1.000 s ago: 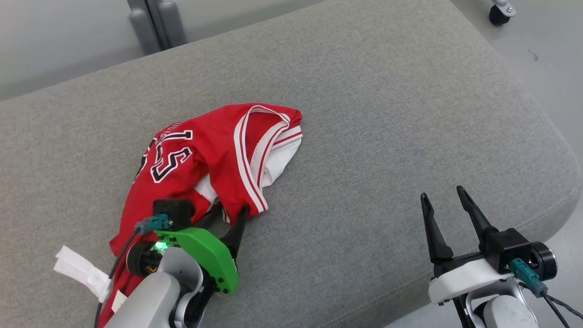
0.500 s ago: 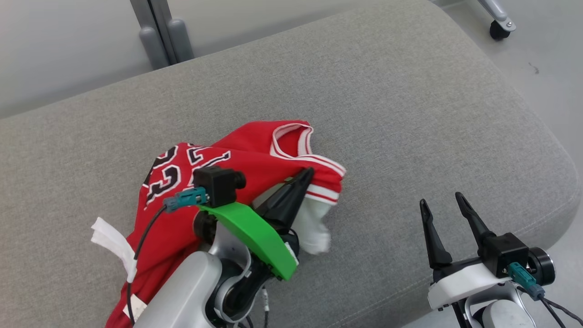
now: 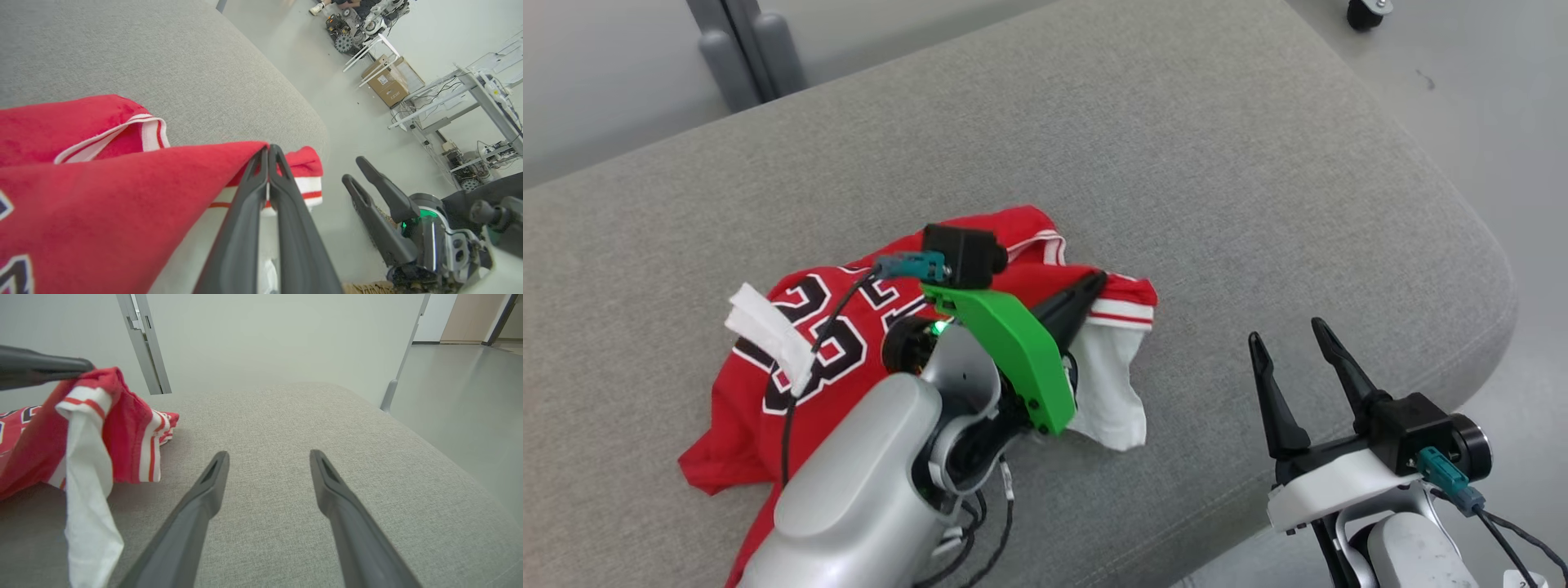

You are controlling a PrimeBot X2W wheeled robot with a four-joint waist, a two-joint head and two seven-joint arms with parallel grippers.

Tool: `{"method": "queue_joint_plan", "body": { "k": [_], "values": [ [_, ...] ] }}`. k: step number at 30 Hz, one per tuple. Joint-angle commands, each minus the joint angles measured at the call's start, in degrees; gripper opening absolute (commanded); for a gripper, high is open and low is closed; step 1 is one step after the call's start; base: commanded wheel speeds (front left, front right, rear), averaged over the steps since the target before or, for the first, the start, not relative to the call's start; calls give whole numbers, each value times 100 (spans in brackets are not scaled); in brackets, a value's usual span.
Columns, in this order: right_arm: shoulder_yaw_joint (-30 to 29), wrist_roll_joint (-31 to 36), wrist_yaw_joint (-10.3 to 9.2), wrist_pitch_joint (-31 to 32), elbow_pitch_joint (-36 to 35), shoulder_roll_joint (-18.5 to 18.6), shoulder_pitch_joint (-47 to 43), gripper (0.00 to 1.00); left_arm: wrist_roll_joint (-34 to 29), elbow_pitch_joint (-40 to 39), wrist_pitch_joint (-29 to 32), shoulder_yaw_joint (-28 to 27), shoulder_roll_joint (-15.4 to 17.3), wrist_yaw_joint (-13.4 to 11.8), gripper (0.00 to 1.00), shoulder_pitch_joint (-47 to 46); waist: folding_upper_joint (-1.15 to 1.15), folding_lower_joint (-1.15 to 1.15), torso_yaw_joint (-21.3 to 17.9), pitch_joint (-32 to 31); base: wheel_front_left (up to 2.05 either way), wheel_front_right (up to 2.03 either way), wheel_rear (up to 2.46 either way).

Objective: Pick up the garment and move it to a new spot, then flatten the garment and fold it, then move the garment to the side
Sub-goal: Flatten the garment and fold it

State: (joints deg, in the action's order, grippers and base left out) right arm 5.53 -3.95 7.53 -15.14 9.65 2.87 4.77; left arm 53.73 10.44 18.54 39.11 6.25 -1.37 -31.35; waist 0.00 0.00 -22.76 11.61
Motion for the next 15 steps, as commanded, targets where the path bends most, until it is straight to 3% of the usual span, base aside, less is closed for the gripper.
{"method": "queue_joint_plan", "body": {
  "k": [1,3,6,7,11,15],
  "values": [
    [14,-64,-8,-1,-16,3,65,100,-64,175,-40,-33,-7,-30,0,-201,0,0,-271,292,0,0,0],
    [23,-128,-8,-1,-21,1,71,100,-130,502,-136,-122,-63,-103,0,-464,0,0,-348,415,0,0,0],
    [38,-202,-8,-1,-8,2,64,100,-245,987,-500,-280,-150,-226,38,-791,0,0,-422,571,0,0,0],
    [42,-227,-8,-1,-5,1,64,100,-268,1155,-583,-271,-180,-213,97,-880,0,0,-436,604,0,0,0],
    [35,-291,-8,-1,-7,2,47,100,-496,1507,-918,-208,-165,-62,100,-1177,0,0,-436,622,0,0,0],
    [-120,-221,-8,-1,11,2,-37,100,-573,1329,-1211,-174,-56,201,100,-1113,0,0,-273,489,0,0,0]
  ]
}}
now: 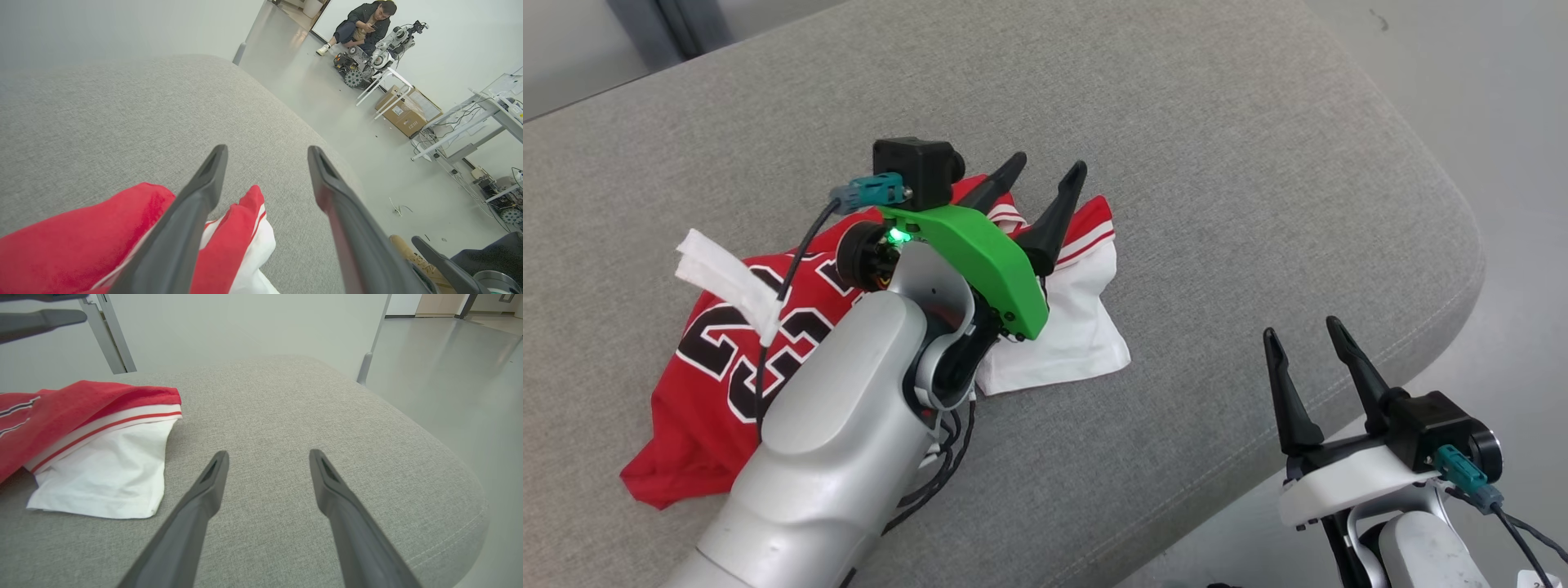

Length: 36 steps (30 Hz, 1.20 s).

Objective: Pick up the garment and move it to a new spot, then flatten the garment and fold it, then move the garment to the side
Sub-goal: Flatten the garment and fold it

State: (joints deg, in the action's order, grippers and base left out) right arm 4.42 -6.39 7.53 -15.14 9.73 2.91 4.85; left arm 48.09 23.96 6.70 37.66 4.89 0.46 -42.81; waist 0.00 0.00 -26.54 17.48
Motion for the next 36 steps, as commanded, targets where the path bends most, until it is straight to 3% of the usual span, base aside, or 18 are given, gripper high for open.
{"method": "queue_joint_plan", "body": {
  "k": [1,7,13,20,28,33,35,36],
  "values": [
    [-49,56,-8,-1,0,0,-68,100,18,-133,-113,-71,128,36,100,109,0,0,165,-146,0,0,0],
    [-176,223,-8,-1,-38,1,-121,100,-7,-702,-257,-399,794,-159,100,518,0,0,525,-419,0,0,0],
    [-55,292,-8,-1,-12,2,1,100,-463,-152,51,-369,1626,-469,100,600,0,0,760,-420,0,0,0],
    [-23,332,-8,-1,-9,2,-43,100,-350,114,530,-188,1973,-157,100,790,0,0,774,-397,0,0,0],
    [-274,392,-8,-1,-65,0,-303,100,-128,-717,802,-206,2586,-169,100,1534,0,0,875,-419,0,0,0],
    [-169,347,-8,-1,-61,1,-195,100,122,-937,909,-314,2589,-266,100,1702,0,0,951,-303,0,0,0],
    [-114,322,-8,-1,-65,2,-107,100,236,-829,868,-368,2446,-270,0,1657,0,0,952,-258,0,0,0],
    [-76,311,-8,-1,-60,2,-49,100,260,-743,841,-382,2423,-244,0,1596,0,0,934,-229,0,0,0]
  ]
}}
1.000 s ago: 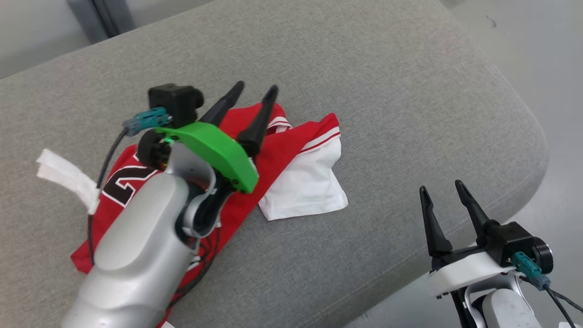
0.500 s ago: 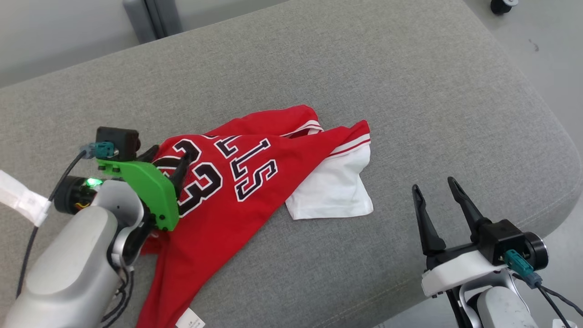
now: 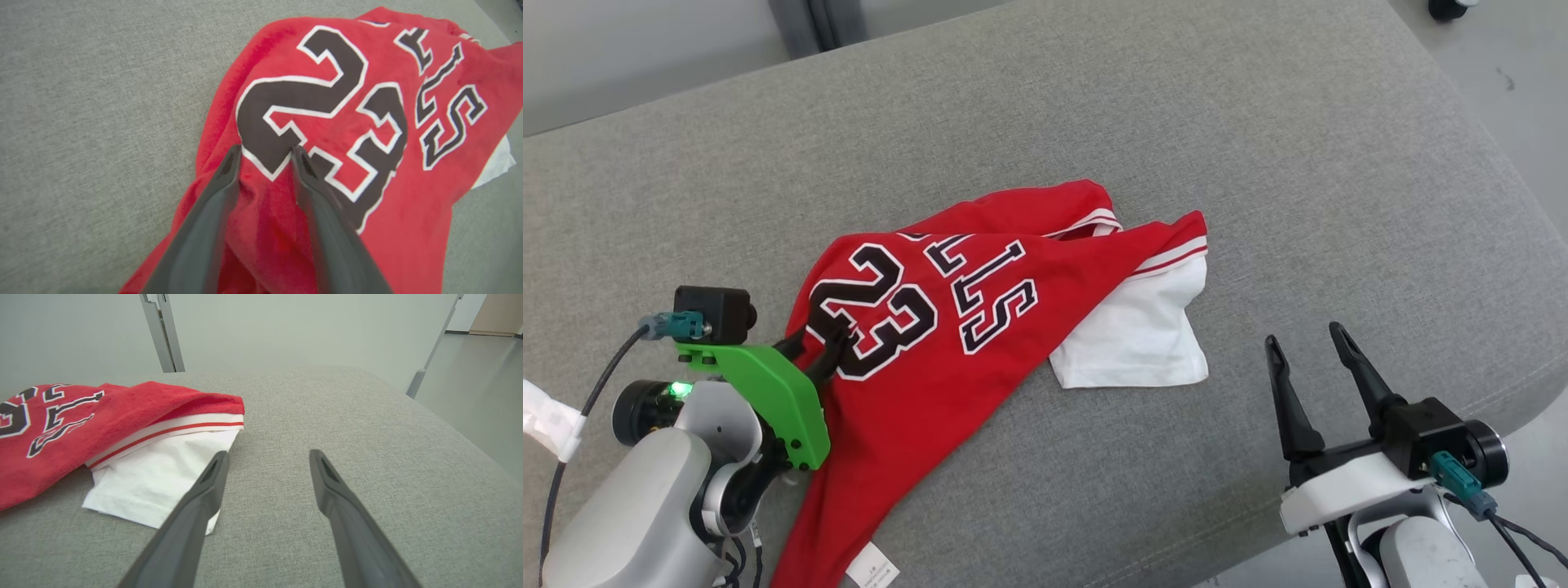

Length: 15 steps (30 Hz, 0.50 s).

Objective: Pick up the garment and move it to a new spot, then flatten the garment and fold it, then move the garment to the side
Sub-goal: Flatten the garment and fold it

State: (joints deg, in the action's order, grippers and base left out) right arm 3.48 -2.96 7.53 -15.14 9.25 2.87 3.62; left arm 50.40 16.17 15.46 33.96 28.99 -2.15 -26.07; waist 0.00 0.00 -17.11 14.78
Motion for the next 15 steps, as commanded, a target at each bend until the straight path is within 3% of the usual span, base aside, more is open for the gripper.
{"method": "queue_joint_plan", "body": {
  "k": [1,15],
  "values": [
    [48,-34,-8,-1,-8,4,110,100,23,96,-70,-26,0,27,0,-131,0,0,-26,58,0,0,0],
    [-21,24,-8,-1,4,6,115,100,-477,1270,-686,-123,3,115,0,-1189,0,0,-142,199,0,0,0]
  ]
}}
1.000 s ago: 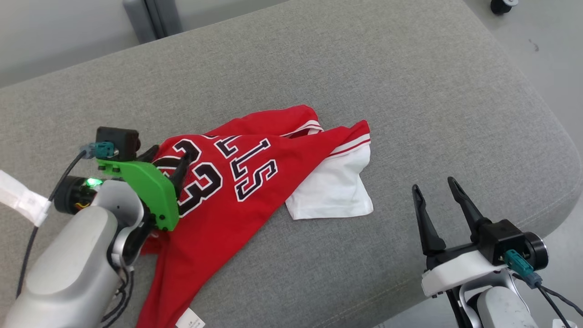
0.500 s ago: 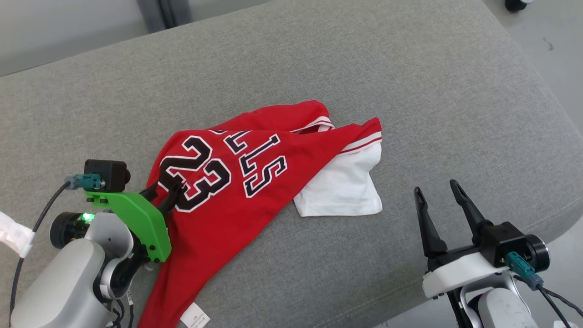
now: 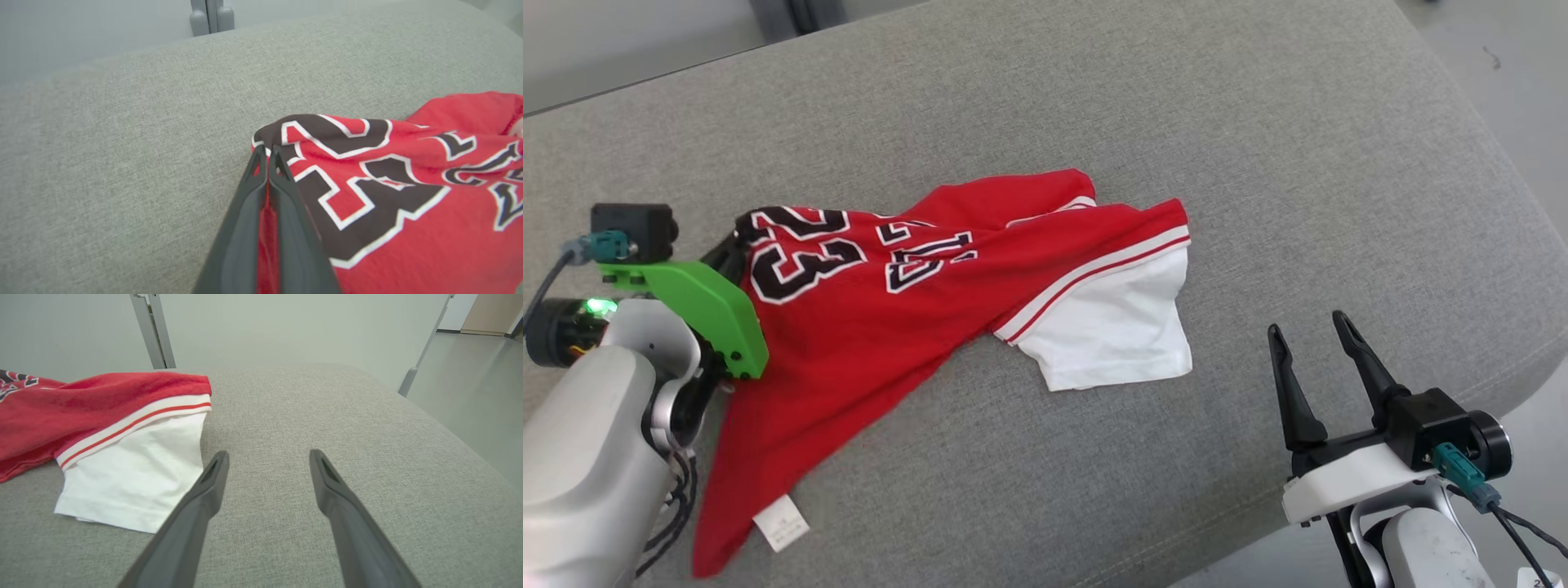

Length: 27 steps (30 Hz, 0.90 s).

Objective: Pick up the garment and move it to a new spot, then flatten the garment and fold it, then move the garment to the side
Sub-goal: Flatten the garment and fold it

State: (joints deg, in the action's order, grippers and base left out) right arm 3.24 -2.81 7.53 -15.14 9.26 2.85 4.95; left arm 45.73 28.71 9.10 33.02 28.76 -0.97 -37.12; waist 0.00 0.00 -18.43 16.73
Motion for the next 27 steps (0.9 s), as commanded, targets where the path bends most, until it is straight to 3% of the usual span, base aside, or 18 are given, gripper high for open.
{"method": "queue_joint_plan", "body": {
  "k": [1,6,7,8,9,17,22,27],
  "values": [
    [14,-1,-8,-1,10,7,0,100,-74,119,-173,-55,-9,-50,0,-174,0,0,-21,6,0,0,0],
    [28,-10,-8,-1,40,8,16,100,-171,568,-462,9,-169,-44,0,-222,0,0,-59,-76,0,0,0],
    [19,-4,-8,-1,42,8,-4,100,-196,618,-517,25,-181,-27,36,-192,0,0,-54,-96,0,0,0],
    [5,5,-8,-1,48,7,-32,100,-203,677,-624,11,-192,-49,90,-135,0,0,-45,-129,0,0,0],
    [-2,15,-8,0,52,7,-60,100,-213,715,-730,-9,-191,-78,100,-89,0,0,-38,-153,0,0,0],
    [-238,178,-8,0,-17,8,-298,100,-63,149,-2162,-475,-307,-276,100,609,0,0,248,-556,0,0,0],
    [-442,360,-8,0,-202,8,-437,100,-279,-727,-2408,-702,-401,-609,100,1415,0,0,544,-906,0,0,0],
    [-560,546,-8,0,-392,10,-545,100,-779,-1739,-2427,-1250,-795,-988,100,2496,0,0,812,-1244,0,0,0]
  ]
}}
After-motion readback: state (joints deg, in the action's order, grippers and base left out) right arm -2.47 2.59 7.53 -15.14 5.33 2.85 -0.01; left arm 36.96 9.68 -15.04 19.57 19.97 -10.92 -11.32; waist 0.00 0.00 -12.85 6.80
